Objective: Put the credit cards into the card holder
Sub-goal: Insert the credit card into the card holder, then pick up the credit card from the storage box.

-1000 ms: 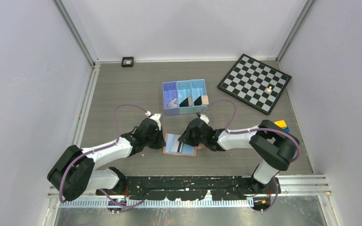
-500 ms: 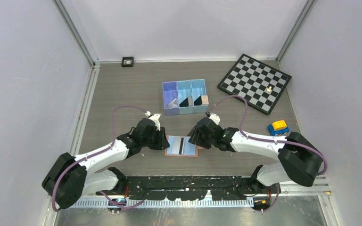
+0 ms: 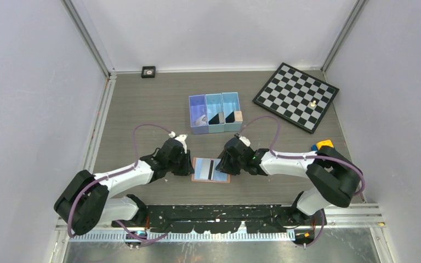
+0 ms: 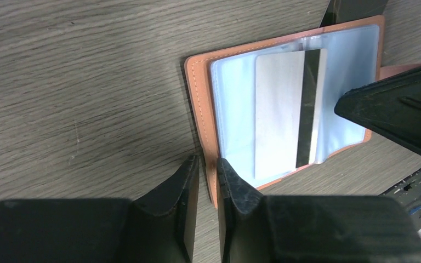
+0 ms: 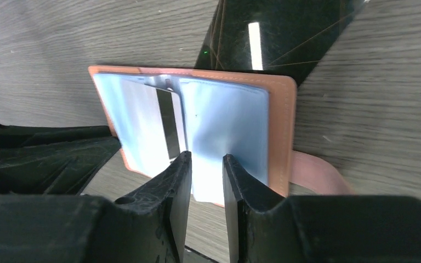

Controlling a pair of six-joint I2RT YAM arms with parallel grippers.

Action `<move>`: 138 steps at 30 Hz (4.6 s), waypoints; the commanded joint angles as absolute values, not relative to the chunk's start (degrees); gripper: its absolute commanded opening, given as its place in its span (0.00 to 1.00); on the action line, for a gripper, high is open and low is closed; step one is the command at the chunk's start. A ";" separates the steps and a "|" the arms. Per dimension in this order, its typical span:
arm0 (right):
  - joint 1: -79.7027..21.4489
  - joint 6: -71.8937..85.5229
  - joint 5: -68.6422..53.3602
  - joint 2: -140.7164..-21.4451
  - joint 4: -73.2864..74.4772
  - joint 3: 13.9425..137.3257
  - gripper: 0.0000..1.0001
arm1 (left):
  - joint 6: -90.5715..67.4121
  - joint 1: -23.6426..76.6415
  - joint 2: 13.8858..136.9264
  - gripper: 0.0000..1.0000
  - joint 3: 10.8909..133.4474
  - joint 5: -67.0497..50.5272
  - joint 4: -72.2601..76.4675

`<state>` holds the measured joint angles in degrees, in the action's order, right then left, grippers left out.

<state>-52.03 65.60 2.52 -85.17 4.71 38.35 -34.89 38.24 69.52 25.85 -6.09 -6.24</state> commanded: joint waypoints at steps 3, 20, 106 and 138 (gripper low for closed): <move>-52.21 65.87 0.80 -91.32 -1.72 42.18 0.32 | -35.55 38.41 70.14 0.15 25.07 -5.27 -4.04; -53.55 64.73 -2.07 -98.45 -1.84 49.64 0.24 | -36.64 38.46 69.83 0.00 24.52 -6.84 -1.99; -21.84 22.69 2.45 -110.41 44.80 95.72 0.51 | -17.67 23.55 64.03 0.91 56.42 -10.92 -40.10; -21.91 23.73 2.26 -106.96 45.48 95.54 0.01 | -17.58 23.55 64.64 0.92 56.33 -12.71 -40.15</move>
<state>-22.37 23.94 1.34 -110.89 44.64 95.35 -18.79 23.86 65.04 56.42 -11.22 -40.18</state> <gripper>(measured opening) 0.053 0.916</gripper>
